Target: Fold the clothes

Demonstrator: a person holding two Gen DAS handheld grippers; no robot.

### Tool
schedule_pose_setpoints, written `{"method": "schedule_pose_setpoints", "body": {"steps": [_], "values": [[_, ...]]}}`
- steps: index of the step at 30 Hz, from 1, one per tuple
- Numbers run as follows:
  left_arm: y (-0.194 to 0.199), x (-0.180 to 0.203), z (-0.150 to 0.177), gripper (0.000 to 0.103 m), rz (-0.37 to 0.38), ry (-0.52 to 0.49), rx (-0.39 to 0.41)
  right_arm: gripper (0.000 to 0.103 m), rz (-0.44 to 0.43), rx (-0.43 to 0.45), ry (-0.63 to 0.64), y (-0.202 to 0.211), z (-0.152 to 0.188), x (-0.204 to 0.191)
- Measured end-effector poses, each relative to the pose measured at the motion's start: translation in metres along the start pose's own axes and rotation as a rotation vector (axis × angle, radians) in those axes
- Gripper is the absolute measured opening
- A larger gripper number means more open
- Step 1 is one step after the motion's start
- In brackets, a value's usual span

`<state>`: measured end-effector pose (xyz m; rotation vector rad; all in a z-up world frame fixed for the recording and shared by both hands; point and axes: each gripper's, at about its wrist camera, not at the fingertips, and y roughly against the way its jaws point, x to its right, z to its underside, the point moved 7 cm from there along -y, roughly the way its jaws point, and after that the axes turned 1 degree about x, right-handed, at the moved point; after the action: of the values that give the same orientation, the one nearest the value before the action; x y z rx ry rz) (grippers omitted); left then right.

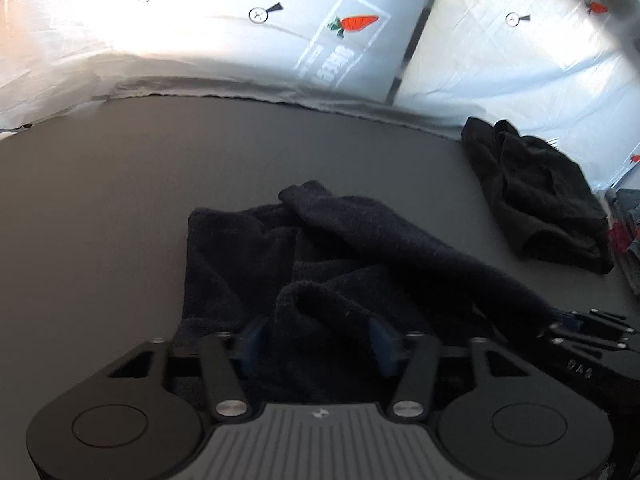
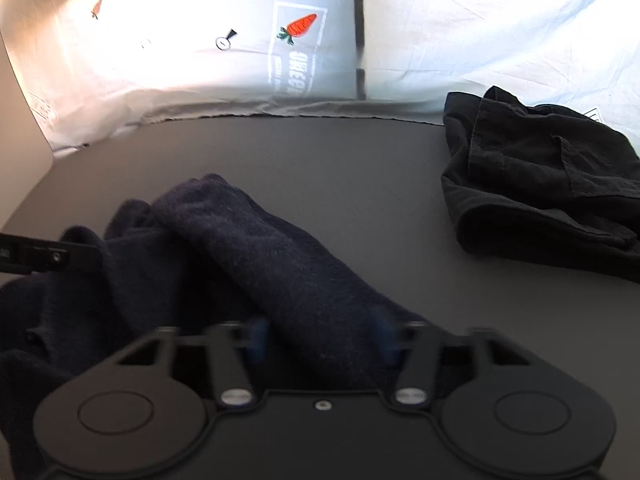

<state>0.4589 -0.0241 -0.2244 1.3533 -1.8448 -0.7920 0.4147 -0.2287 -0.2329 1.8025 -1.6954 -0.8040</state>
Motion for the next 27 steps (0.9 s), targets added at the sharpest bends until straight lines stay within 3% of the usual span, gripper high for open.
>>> {"method": "schedule_pose_setpoints", "body": {"steps": [1,4,6,10,15,19,22,23,25,27], "values": [[-0.005,-0.003,0.001,0.005,-0.017,0.018,-0.013,0.013,0.02,0.011,-0.011,0.001,0.0,0.006],[0.01,-0.025,-0.001,0.006,-0.036,0.136,0.058,0.01,0.115,0.107,-0.119,0.022,-0.007,0.04],[0.033,-0.044,-0.005,0.006,-0.09,0.195,0.139,0.009,0.22,0.17,-0.179,0.039,-0.013,0.07],[0.094,-0.099,-0.02,0.006,-0.294,0.282,0.316,0.008,0.402,0.247,-0.277,0.073,-0.014,0.128],[0.145,-0.176,-0.015,0.006,-0.546,0.371,0.411,0.008,0.528,0.261,-0.339,0.096,0.006,0.171],[0.144,-0.221,0.016,0.007,-0.69,0.487,0.311,0.01,0.57,0.213,-0.358,0.095,0.025,0.18],[0.138,-0.244,0.041,0.015,-0.757,0.58,0.207,0.016,0.6,0.155,-0.345,0.085,0.028,0.178],[0.135,-0.243,0.046,0.018,-0.739,0.601,0.193,0.018,0.61,0.135,-0.341,0.082,0.029,0.178],[0.131,-0.239,0.052,0.021,-0.683,0.626,0.188,0.033,0.629,0.111,-0.332,0.079,0.029,0.176],[0.126,-0.227,0.048,0.025,-0.625,0.588,0.196,0.043,0.633,0.139,-0.332,0.085,0.021,0.174]]}}
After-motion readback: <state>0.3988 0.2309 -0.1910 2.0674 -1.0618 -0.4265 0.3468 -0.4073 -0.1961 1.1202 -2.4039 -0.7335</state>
